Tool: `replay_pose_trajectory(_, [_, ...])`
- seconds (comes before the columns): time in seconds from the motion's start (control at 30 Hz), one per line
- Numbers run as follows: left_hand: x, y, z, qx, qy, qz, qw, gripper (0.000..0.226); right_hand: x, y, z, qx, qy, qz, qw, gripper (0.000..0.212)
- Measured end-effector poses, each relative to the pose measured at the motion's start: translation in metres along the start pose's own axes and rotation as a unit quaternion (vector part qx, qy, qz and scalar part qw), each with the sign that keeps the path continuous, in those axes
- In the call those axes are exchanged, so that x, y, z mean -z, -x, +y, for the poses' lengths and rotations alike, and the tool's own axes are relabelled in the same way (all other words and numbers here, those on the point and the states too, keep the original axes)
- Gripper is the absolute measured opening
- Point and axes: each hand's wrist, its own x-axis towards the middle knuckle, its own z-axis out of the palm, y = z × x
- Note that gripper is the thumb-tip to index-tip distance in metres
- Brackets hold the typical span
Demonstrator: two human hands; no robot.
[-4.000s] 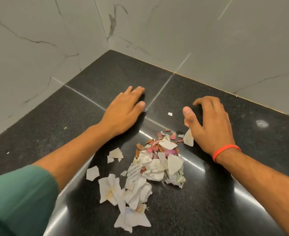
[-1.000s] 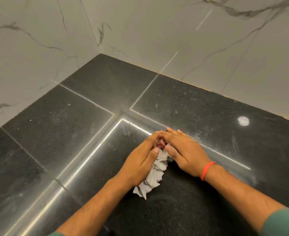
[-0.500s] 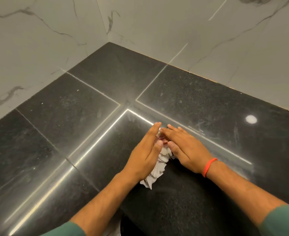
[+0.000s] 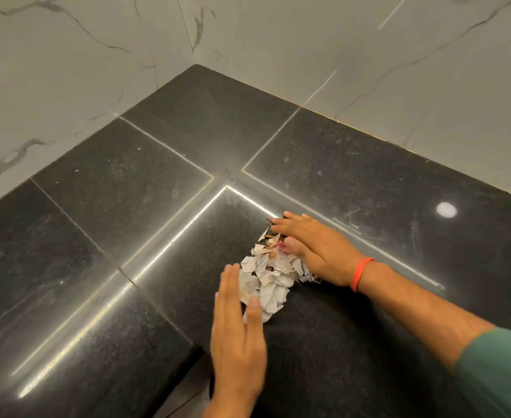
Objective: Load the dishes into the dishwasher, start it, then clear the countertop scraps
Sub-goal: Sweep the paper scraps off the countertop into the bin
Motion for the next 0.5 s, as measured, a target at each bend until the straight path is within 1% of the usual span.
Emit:
replay_pose_trajectory(0.07, [-0.012, 0.005, 0.006, -0.034, -0.037, -0.017, 0.999, 0.062, 0.011, -0.006, 0.002, 0.003, -0.025, 0.034, 0.999, 0.052])
replay_pose_trajectory(0.1, [-0.015, 0.005, 0.009, -0.046, -0.054, -0.021, 0.997, 0.063, 0.016, -0.013, 0.005, -0.008, -0.02, 0.049, 0.999, 0.053])
replay_pose_trajectory(0.13, [-0.016, 0.005, 0.011, -0.052, -0.062, -0.023, 0.996, 0.064, 0.021, -0.021, 0.007, -0.026, -0.005, 0.047, 0.999, 0.057])
replay_pose_trajectory(0.2, [-0.014, 0.006, 0.012, -0.049, -0.045, -0.019, 0.998, 0.065, 0.024, -0.037, 0.008, -0.051, 0.037, -0.004, 0.998, 0.064])
replay_pose_trajectory(0.23, [-0.013, 0.007, 0.012, -0.049, -0.034, -0.018, 0.998, 0.064, 0.022, -0.041, 0.007, -0.044, 0.056, -0.032, 0.997, 0.064])
replay_pose_trajectory(0.3, [-0.011, 0.009, 0.01, -0.058, -0.023, -0.016, 0.998, 0.063, 0.015, -0.038, -0.002, -0.001, 0.072, -0.077, 0.994, 0.064])
replay_pose_trajectory(0.4, [-0.015, 0.008, 0.007, -0.07, -0.048, -0.007, 0.996, 0.063, 0.008, -0.013, -0.018, 0.07, 0.079, -0.131, 0.986, 0.061])
replay_pose_trajectory(0.47, [-0.017, 0.007, 0.006, -0.067, -0.068, -0.003, 0.995, 0.064, 0.009, 0.004, -0.019, 0.092, 0.081, -0.128, 0.984, 0.058])
replay_pose_trajectory(0.5, [-0.017, 0.007, 0.005, -0.063, -0.072, 0.0, 0.995, 0.064, 0.011, 0.009, -0.017, 0.087, 0.075, -0.104, 0.988, 0.058])
